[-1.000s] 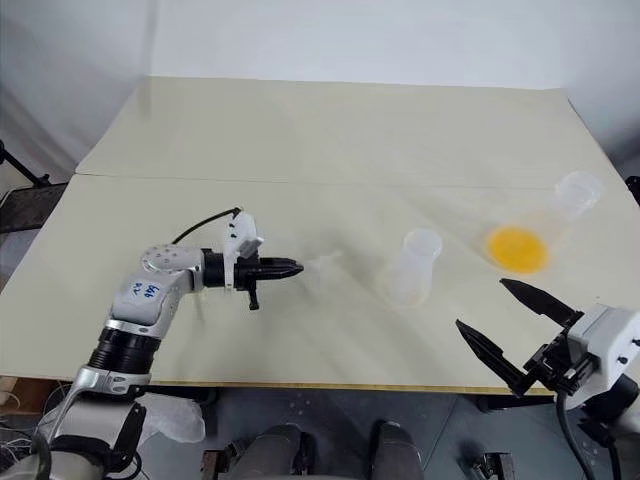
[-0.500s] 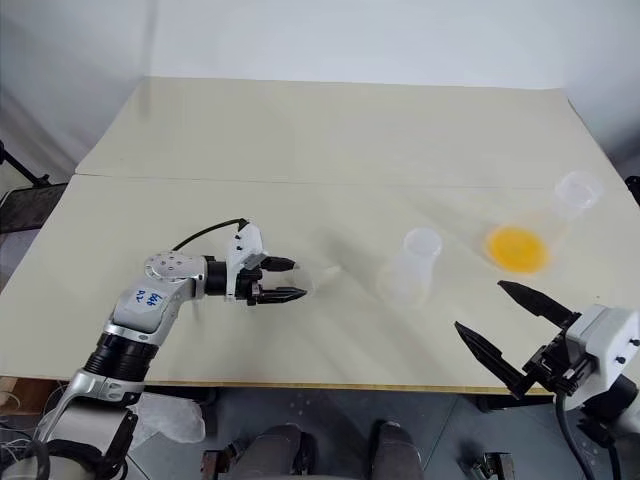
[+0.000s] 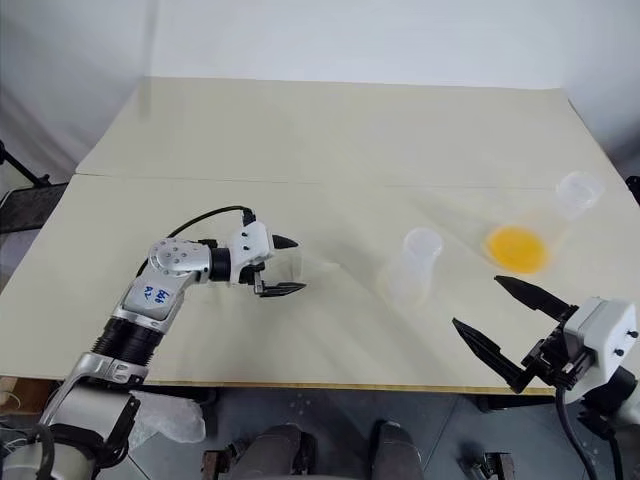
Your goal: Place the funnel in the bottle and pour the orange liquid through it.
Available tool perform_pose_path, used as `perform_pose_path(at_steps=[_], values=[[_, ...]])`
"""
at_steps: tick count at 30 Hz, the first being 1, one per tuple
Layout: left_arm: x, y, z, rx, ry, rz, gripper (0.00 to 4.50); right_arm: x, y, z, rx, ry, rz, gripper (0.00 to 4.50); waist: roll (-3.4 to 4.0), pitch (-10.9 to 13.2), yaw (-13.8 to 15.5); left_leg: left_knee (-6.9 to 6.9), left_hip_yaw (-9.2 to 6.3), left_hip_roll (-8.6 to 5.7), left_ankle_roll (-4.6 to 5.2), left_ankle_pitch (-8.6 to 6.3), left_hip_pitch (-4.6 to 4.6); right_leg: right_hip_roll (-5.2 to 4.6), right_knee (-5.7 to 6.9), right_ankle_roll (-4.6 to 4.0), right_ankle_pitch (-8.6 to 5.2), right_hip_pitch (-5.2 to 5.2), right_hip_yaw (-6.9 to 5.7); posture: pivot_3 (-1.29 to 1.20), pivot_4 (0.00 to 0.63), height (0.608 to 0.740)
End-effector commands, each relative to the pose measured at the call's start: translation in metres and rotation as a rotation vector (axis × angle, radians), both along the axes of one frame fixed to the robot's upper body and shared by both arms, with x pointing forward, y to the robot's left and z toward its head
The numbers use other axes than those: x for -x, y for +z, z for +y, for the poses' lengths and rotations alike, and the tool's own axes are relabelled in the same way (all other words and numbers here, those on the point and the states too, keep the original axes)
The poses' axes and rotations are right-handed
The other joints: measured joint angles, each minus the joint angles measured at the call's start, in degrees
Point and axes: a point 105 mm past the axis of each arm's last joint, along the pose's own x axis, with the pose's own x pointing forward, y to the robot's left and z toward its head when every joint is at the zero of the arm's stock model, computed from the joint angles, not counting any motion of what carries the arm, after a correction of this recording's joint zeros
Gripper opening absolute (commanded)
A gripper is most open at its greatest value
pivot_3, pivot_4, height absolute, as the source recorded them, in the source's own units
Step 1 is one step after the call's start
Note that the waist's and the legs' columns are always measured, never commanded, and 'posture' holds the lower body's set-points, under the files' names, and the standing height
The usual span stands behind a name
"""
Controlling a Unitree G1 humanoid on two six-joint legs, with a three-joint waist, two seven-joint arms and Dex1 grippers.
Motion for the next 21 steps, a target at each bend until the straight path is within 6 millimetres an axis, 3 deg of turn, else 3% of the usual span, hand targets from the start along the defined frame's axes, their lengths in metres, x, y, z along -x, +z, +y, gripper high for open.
perform_pose_path(at_steps=[1, 15, 21], values=[[0.001, 0.015, 0.002, 0.044, -0.015, -0.021, 4.49, 0.005, 0.006, -0.003, 0.006, -0.011, -0.023, 4.5, 0.0, 0.0, 0.0, 0.0, 0.0, 0.0, 0.0, 0.0, 0.0, 0.0, 0.0, 0.0, 0.0, 0.0, 0.0, 0.0, 0.15, 0.74], [0.032, 0.032, 0.019, 0.121, -0.045, 0.141, 4.49, 0.008, 0.004, -0.004, 0.004, -0.022, -0.02, 4.5, 0.01, 0.0, -0.1, 0.0, -0.05, 0.04, 0.0, 0.0, 0.01, 0.0, 0.01, 0.0, 0.0, 0.0, 0.02, 0.0, 0.15, 0.74], [0.01, 0.02, 0.008, 0.128, -0.005, 0.099, 4.49, 0.003, 0.004, -0.001, 0.0, -0.009, -0.024, 4.5, 0.02, 0.0, 0.3, 0.03, -0.11, -0.02, 0.0, 0.0, 0.02, -0.02, 0.0, 0.0, 0.0, 0.06, 0.05, 0.0, 0.15, 0.74]])
